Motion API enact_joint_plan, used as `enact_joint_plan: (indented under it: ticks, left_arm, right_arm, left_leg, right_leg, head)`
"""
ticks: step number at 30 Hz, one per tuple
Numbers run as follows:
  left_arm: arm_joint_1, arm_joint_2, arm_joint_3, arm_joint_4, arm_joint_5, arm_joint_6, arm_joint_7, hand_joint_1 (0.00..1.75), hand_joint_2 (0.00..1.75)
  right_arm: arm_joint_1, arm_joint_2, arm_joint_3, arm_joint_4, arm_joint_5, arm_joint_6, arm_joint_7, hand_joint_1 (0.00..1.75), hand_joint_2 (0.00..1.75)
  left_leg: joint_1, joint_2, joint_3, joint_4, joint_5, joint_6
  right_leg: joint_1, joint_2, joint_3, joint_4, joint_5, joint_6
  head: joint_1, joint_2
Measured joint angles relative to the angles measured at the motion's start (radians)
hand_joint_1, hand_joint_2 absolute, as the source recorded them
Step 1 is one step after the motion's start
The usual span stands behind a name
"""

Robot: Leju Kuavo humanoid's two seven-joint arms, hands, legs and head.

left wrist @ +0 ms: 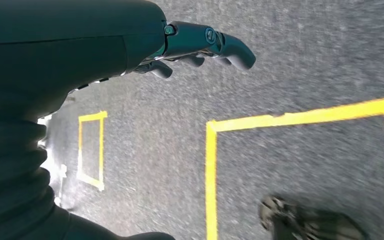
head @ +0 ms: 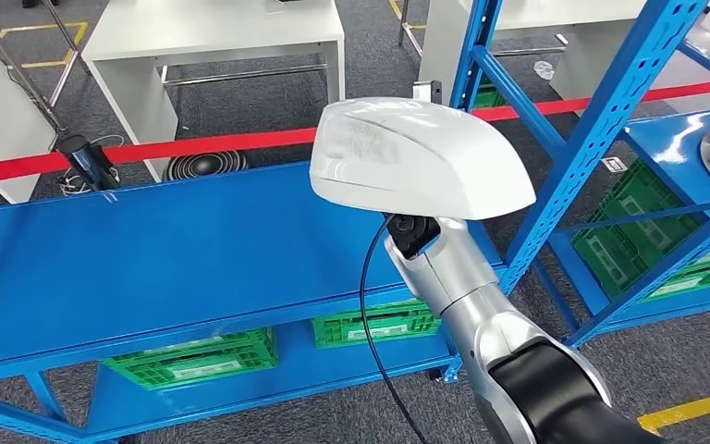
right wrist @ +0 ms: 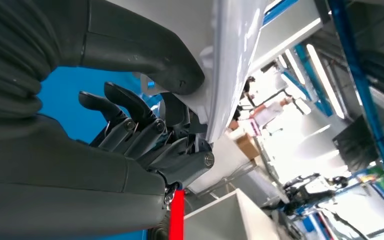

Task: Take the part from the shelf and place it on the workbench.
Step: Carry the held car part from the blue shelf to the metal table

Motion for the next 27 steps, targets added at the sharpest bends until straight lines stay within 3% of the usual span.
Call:
enact_joint_plan:
  ticks: [3,4,5,6,7,8,10,11,13,14,15,18,19,20,21,23,25,27]
  left_arm:
    - [0.006,0.000,0.000,0.000,-0.007,-0.001,0.005,0.00,1.75]
    - [0.007,0.000,0.000,0.000,-0.008,-0.001,0.004,0.00,1.75]
    - [0.008,0.000,0.000,0.000,-0.008,-0.001,0.004,0.00,1.75]
    - [0.008,0.000,0.000,0.000,-0.008,-0.001,0.003,0.00,1.75]
    - [0.008,-0.001,0.000,0.000,-0.008,-0.001,0.002,0.00,1.75]
    - [0.007,-0.002,0.000,0.000,-0.007,-0.002,0.002,0.00,1.75]
    - [0.005,-0.005,0.000,0.001,-0.010,-0.005,0.002,0.00,1.75]
    - [0.005,-0.006,0.000,0.001,-0.013,-0.007,0.002,0.00,1.75]
    - [0.004,-0.008,-0.001,0.001,-0.019,-0.012,0.002,0.00,1.75]
    - [0.003,-0.009,-0.002,0.001,-0.022,-0.014,0.002,0.00,1.75]
    - [0.003,-0.011,-0.002,0.002,-0.025,-0.016,0.002,0.00,1.75]
    - [0.001,-0.010,-0.002,0.002,-0.027,-0.018,0.002,0.00,1.75]
    - [-0.001,-0.008,-0.002,0.002,-0.025,-0.014,0.001,0.00,1.75]
    - [-0.003,-0.005,-0.002,0.002,-0.021,-0.008,-0.001,0.00,1.75]
    - [-0.006,-0.001,-0.002,0.001,-0.015,-0.001,-0.004,0.00,1.75]
    - [-0.014,0.008,-0.002,0.000,0.000,0.010,-0.013,0.00,1.75]
    - [-0.024,0.017,-0.001,-0.002,0.004,0.012,-0.017,0.00,1.75]
    - [-0.028,0.026,-0.001,-0.004,-0.001,0.008,-0.016,0.00,1.75]
  right_arm:
    - [-0.001,-0.003,-0.003,0.031,0.010,-0.013,-0.004,1.75,1.75]
    - [-0.001,-0.004,-0.004,0.044,0.012,-0.015,-0.006,1.75,1.75]
    - [-0.001,-0.005,-0.004,0.058,0.013,-0.016,-0.008,1.75,1.75]
    - [-0.002,-0.007,-0.004,0.071,0.015,-0.015,-0.010,1.75,1.75]
    - [-0.003,-0.008,-0.004,0.081,0.016,-0.013,-0.011,1.75,1.75]
    - [-0.005,-0.008,-0.004,0.088,0.017,-0.009,-0.012,1.75,1.75]
    - [-0.010,-0.009,-0.003,0.097,0.019,0.000,-0.015,1.75,1.75]
    - [-0.012,-0.010,-0.003,0.103,0.019,0.005,-0.018,1.75,1.75]
    - [-0.012,-0.013,-0.003,0.117,0.018,0.011,-0.025,1.75,1.75]
    - [-0.011,-0.014,-0.003,0.125,0.016,0.013,-0.027,1.75,1.75]
    - [-0.009,-0.015,-0.003,0.131,0.014,0.014,-0.028,1.75,1.75]
    - [-0.003,-0.018,-0.003,0.144,0.012,0.025,-0.031,1.75,1.75]
    - [0.000,-0.020,-0.003,0.149,0.015,0.032,-0.032,1.75,1.75]
    - [0.004,-0.022,-0.002,0.154,0.019,0.042,-0.035,1.75,1.75]
    - [0.007,-0.024,0.001,0.159,0.024,0.053,-0.038,1.75,1.75]
    - [0.010,-0.026,0.011,0.168,0.029,0.075,-0.048,1.75,1.75]
    - [0.009,-0.025,0.021,0.172,0.035,0.086,-0.058,1.75,1.75]
    - [0.008,-0.020,0.036,0.170,0.044,0.090,-0.062,1.75,1.75]
  left_leg:
    - [0.001,0.004,-0.048,0.000,0.041,0.012]
    - [0.001,0.004,-0.067,0.002,0.055,0.012]
    - [0.001,0.005,-0.085,0.003,0.068,0.012]
    - [0.001,0.005,-0.103,0.005,0.081,0.010]
    - [0.001,0.004,-0.121,0.008,0.092,0.008]
    - [0.000,0.004,-0.135,0.012,0.103,0.005]
    - [-0.001,0.004,-0.151,0.015,0.122,-0.005]
    - [-0.001,0.004,-0.152,0.013,0.132,-0.011]
    - [0.001,0.003,-0.153,0.005,0.149,-0.024]
    - [0.002,0.002,-0.159,0.009,0.141,-0.029]
    - [0.002,0.001,-0.169,0.026,0.113,-0.033]
    - [0.004,0.000,-0.209,0.183,-0.034,-0.044]
    - [0.005,0.000,-0.215,0.244,-0.057,-0.047]
    - [0.005,0.000,-0.212,0.285,-0.054,-0.050]
    - [0.006,0.000,-0.196,0.298,-0.031,-0.053]
    - [0.009,-0.001,-0.116,0.223,0.015,-0.057]
    - [0.007,-0.003,-0.017,0.086,-0.009,-0.053]
    - [0.002,-0.005,0.019,0.020,-0.038,-0.038]
  right_leg:
    - [-0.005,0.000,-0.045,0.173,-0.146,0.014]
    - [-0.006,0.000,-0.049,0.226,-0.163,0.016]
    - [-0.007,0.000,-0.040,0.253,-0.154,0.017]
    - [-0.007,0.000,-0.017,0.250,-0.128,0.016]
    - [-0.007,0.000,0.021,0.216,-0.101,0.012]
    - [-0.005,0.000,0.075,0.154,-0.092,0.006]
    - [0.001,0.000,0.178,0.011,-0.120,-0.008]
    - [0.005,0.000,0.205,-0.033,-0.137,-0.013]
    - [0.006,-0.001,0.206,-0.053,-0.129,-0.023]
    - [0.004,-0.003,0.198,-0.058,-0.118,-0.031]
    - [0.001,-0.004,0.188,-0.061,-0.103,-0.039]
    - [-0.002,-0.005,0.142,-0.063,-0.061,-0.049]
    - [-0.002,-0.005,0.125,-0.061,-0.048,-0.048]
    - [-0.003,-0.006,0.107,-0.058,-0.037,-0.046]
    - [-0.004,-0.006,0.088,-0.054,-0.025,-0.043]
    - [-0.007,-0.007,0.053,-0.041,-0.005,-0.035]
    - [-0.007,-0.008,0.031,-0.027,0.011,-0.024]
    - [-0.005,-0.009,0.023,-0.025,0.028,-0.013]
  head:
    - [0.002,0.000]
    - [0.003,0.000]
    - [0.003,0.000]
    - [0.003,0.000]
    - [0.003,0.000]
    - [0.003,0.000]
    - [0.003,0.000]
    - [0.004,0.000]
    - [0.006,0.000]
    - [0.007,0.000]
    - [0.006,0.000]
    - [0.002,0.000]
    - [0.002,0.000]
    - [0.002,0.000]
    - [0.002,0.000]
    - [0.002,0.000]
    - [0.002,0.000]
    - [0.002,0.000]
